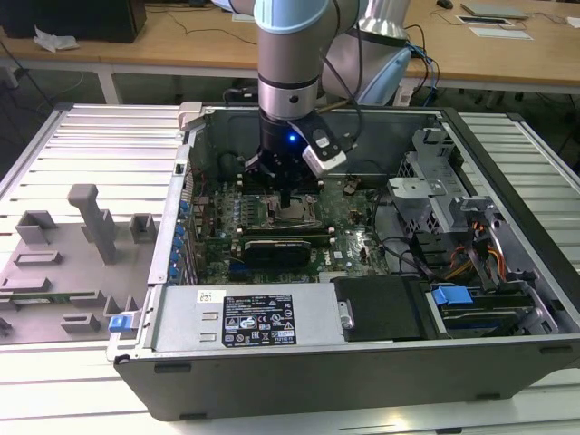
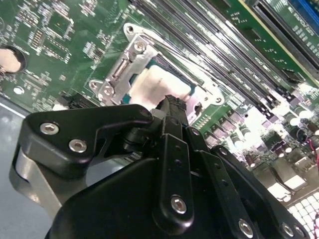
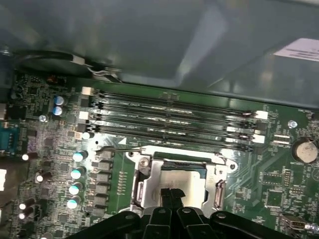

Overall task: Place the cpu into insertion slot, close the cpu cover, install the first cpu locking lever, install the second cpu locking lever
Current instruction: 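Close the cpu cover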

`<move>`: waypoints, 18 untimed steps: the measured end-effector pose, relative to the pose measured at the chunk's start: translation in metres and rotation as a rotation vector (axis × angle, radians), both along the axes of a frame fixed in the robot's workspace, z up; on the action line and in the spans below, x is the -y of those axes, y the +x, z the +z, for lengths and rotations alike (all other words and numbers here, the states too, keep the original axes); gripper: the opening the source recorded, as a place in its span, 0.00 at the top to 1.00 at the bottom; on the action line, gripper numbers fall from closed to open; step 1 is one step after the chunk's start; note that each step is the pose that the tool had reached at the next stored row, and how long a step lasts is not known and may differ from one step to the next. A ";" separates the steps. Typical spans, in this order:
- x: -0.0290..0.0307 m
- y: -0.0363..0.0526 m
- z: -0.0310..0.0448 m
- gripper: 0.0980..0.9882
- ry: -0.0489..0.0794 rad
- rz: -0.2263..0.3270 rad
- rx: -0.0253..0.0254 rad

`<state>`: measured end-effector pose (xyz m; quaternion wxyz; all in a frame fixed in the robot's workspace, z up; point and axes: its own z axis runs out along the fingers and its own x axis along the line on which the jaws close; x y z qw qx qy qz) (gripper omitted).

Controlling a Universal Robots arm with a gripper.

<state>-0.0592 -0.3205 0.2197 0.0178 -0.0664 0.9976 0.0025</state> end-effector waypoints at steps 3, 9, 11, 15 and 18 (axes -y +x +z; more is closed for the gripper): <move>-0.0001 -0.0060 -0.0010 0.99 0.000 0.003 0.0001; 0.0000 -0.0176 -0.0067 0.99 0.000 0.015 0.0012; 0.0000 -0.0186 -0.0090 0.99 0.000 0.022 0.0011; 0.0000 -0.0188 -0.0100 0.99 0.000 0.031 0.0011; -0.0001 -0.0187 -0.0102 0.99 0.000 0.039 0.0016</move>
